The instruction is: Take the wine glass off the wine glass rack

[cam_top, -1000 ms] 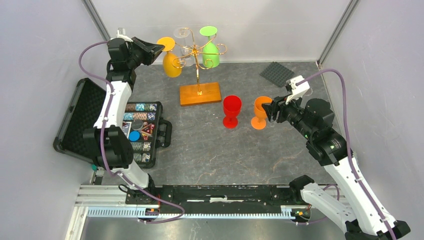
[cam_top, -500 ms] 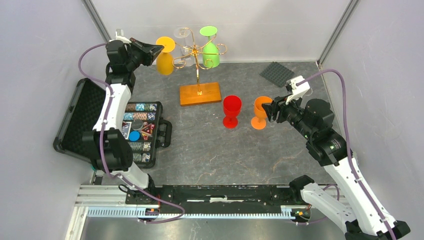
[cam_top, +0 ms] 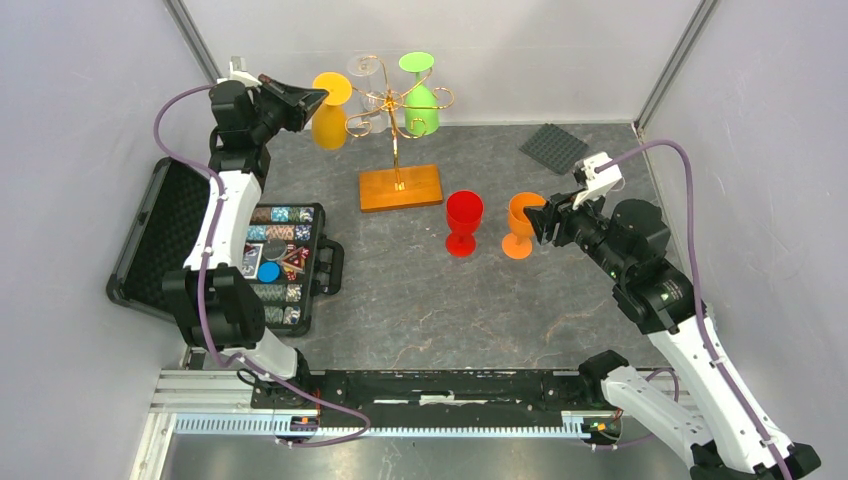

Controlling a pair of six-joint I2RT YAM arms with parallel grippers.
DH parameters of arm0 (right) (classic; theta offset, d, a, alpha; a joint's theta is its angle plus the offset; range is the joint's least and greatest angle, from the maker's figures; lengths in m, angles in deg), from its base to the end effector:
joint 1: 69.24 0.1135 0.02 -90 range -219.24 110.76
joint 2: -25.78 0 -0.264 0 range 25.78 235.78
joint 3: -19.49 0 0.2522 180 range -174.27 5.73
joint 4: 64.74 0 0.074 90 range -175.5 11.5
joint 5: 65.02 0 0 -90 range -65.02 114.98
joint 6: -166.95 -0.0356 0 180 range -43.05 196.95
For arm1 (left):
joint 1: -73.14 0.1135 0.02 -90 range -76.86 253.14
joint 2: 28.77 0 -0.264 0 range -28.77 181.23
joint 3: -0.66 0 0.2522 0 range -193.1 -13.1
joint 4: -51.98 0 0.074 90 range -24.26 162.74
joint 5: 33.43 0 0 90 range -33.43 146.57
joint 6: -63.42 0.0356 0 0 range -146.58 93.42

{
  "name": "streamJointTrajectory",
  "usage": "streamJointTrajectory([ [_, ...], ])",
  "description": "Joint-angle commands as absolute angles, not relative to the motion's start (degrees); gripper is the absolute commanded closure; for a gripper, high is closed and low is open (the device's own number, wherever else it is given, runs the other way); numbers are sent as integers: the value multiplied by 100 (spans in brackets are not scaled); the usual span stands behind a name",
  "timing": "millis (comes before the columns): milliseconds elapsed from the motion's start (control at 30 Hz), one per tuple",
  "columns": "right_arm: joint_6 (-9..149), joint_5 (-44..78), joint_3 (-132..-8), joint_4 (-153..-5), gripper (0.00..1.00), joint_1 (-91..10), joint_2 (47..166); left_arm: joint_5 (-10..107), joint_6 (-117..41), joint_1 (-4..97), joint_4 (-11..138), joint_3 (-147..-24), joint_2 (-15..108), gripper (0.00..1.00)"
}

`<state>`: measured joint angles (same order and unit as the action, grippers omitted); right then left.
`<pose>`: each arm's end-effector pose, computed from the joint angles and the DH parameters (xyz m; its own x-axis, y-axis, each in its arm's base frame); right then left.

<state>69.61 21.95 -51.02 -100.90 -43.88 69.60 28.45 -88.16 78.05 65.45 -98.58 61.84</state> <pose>0.1464 0.0715 0.3915 -0.2081 0.0425 -0.9772 -0.4519 0.8818 0.1346 0.3772 0.0156 0.4064 -0.3851 -0.8116 -0.4393 0.1128 0.4310 -0.8953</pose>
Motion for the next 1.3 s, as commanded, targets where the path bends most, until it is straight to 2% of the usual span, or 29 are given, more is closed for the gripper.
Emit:
streamJointTrajectory([
  [0,6895,2139,-5096,-9830,41,-4407,6856,3007,-9088,7858,6023,-9875,5993,98],
  [267,6869,2146,-5096,-9811,42,-4410,6835,2827,-9489,7856,5382,-9986,6428,98],
  [633,6801,2114,-5070,-9765,42,-4408,6862,1992,-9444,7783,5568,-10469,6940,98],
  [1100,6745,2097,-5060,-9744,41,-4408,6883,1446,-9623,7721,5388,-10379,6845,98],
  [1267,6738,2075,-5074,-9736,36,-4409,6872,1268,-9591,7721,5371,-10352,6689,98],
])
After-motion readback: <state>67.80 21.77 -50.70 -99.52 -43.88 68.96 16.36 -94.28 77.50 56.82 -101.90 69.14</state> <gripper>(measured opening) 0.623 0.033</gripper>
